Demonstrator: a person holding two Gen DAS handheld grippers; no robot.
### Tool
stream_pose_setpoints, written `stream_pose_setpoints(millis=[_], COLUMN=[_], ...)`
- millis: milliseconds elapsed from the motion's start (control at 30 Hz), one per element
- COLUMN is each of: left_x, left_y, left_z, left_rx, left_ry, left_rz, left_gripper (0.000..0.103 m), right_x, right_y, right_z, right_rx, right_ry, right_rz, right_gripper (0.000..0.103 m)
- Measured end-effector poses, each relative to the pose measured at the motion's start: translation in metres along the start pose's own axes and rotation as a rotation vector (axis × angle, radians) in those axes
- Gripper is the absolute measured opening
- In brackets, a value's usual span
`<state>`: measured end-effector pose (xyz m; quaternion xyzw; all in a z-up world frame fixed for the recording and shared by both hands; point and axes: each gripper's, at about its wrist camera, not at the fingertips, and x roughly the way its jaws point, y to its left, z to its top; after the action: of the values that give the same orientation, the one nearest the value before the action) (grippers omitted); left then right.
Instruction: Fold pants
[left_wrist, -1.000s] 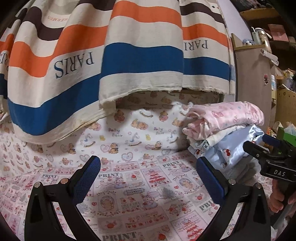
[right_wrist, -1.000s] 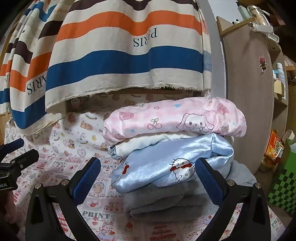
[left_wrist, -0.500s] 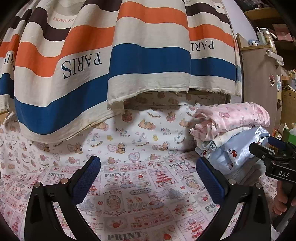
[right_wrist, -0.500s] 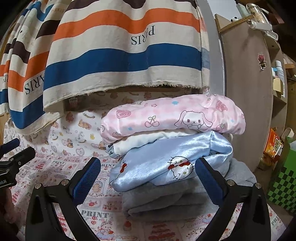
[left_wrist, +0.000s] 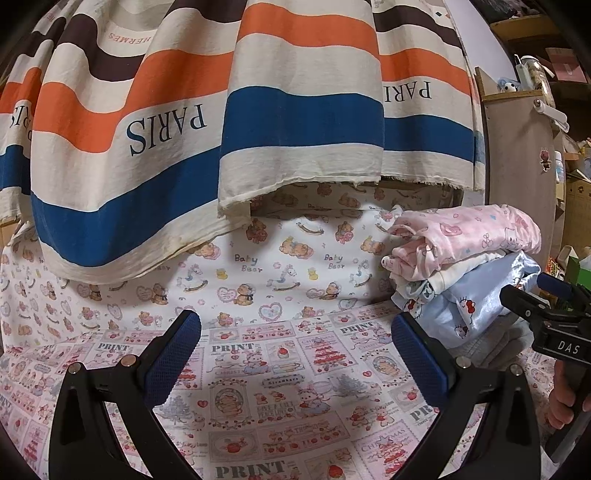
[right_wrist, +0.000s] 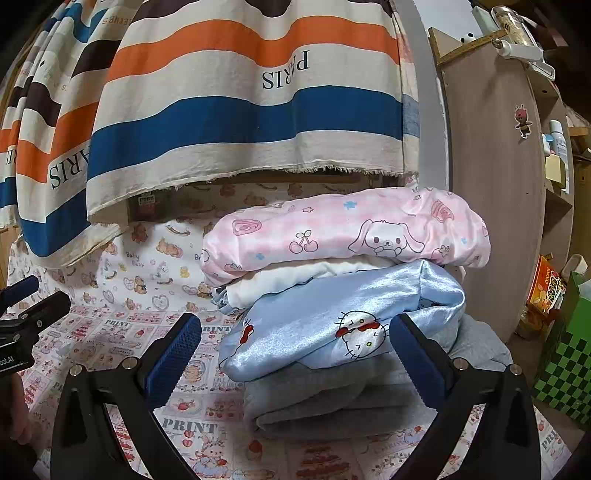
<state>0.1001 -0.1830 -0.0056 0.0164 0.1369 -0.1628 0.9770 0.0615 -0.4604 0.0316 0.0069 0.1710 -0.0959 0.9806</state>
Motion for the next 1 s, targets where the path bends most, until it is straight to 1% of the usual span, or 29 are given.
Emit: stream_pose_setpoints(millis=[1000], left_x=[0.0012], left_y=[0.0033], left_z=[-0.0006], left_rx=[-0.003], left_ry=[0.011], left_rz=[0.008], left_gripper=[0.102], right_x=[-0.0008], right_y=[-0.0004], right_z=[0.0001], right_rx=[0.004], right_ry=[0.001], right_rz=[-0.002], right_gripper=[0.102])
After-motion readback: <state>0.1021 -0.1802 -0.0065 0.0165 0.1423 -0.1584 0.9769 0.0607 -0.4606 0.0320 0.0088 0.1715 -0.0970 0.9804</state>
